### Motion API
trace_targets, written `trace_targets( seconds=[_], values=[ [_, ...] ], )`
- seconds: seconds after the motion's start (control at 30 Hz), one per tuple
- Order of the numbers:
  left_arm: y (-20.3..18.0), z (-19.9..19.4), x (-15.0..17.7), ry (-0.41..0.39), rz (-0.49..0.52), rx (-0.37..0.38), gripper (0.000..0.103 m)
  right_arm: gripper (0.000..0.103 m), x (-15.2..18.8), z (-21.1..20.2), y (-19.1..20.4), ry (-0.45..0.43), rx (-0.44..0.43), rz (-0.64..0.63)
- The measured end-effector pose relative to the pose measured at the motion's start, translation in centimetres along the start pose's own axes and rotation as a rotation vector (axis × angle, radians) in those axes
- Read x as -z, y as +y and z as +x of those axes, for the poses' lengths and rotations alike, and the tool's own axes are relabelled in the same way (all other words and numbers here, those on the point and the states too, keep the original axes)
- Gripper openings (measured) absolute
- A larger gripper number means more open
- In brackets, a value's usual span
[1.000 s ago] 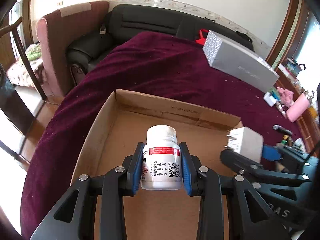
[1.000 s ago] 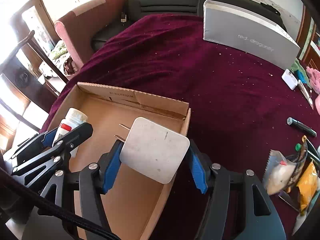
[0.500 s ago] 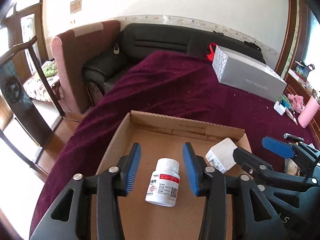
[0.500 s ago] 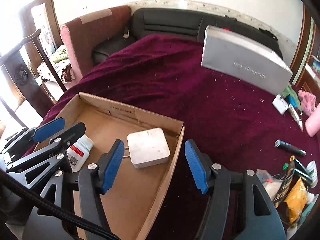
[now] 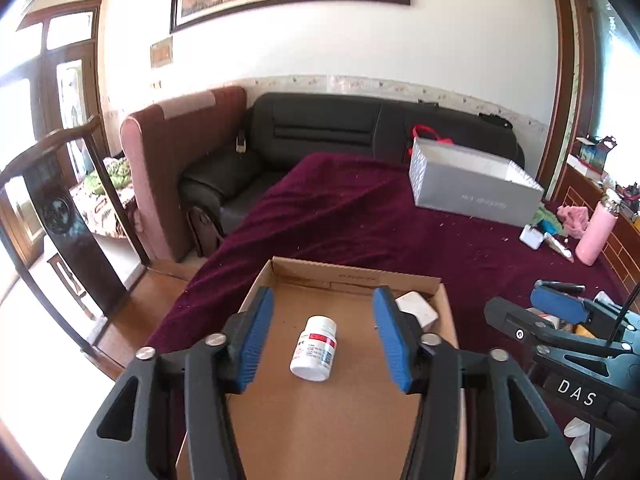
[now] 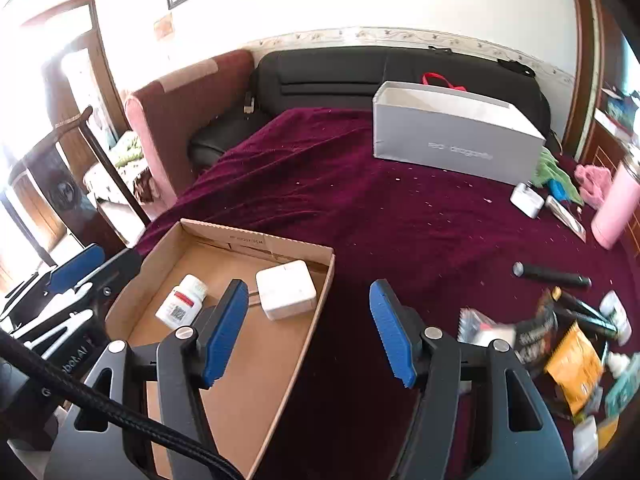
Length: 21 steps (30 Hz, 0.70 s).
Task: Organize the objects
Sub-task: 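Move both grippers back over the cluttered items on the table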
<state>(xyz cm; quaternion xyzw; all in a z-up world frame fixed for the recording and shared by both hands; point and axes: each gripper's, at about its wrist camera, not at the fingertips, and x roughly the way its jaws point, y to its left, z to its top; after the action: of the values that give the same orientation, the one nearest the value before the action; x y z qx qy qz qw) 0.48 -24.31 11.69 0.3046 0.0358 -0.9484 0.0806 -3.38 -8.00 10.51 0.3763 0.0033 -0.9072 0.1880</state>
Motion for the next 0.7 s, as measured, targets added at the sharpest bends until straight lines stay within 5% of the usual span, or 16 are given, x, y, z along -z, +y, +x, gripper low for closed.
trace_targets(
  seconds=[0.7],
  values=[
    [-8.7,-10.5,2.0,-0.133,0.144,0.023,0.059,0.073,5.3,-12.5,-6.8,-0.171,0.032,0.102]
  ],
)
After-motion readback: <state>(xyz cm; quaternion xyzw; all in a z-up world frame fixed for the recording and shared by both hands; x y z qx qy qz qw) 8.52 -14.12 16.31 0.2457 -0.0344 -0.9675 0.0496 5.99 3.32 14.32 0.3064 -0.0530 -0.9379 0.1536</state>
